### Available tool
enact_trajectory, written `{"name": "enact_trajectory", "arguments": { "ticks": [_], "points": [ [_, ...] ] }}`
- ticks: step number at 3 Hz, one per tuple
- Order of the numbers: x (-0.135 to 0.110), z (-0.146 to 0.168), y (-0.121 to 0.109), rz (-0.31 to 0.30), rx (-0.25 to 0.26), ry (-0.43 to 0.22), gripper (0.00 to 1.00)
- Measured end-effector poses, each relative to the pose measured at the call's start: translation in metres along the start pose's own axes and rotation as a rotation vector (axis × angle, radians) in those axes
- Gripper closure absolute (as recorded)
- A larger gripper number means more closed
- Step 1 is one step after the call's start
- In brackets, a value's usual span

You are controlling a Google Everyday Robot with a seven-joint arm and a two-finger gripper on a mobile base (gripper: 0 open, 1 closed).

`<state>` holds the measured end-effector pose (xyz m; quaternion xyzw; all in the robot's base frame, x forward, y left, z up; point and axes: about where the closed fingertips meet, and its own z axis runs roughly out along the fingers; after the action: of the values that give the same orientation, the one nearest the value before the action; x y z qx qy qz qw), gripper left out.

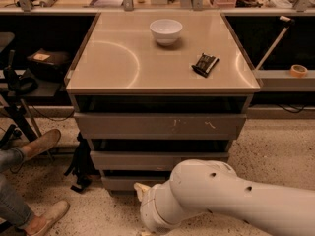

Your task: Open bottom drawer

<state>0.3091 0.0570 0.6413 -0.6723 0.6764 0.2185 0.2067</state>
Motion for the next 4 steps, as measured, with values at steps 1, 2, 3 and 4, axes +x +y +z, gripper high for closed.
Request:
{"name": "enact_trajectory", "arguments": {
  "ticks": [1,2,3,4],
  "points": [
    [0.013,-0.017,-0.002,0.027,0.052,0.027,0.00],
    [0.081,-0.069,-0.003,0.185,0.221,0.146,0.00],
    [0.155,-0.133,0.003,0.406,0.448,0.181,0.00],
    [0.180,-0.152,0.016,0.489,0.502,0.184,0.00]
  ]
}}
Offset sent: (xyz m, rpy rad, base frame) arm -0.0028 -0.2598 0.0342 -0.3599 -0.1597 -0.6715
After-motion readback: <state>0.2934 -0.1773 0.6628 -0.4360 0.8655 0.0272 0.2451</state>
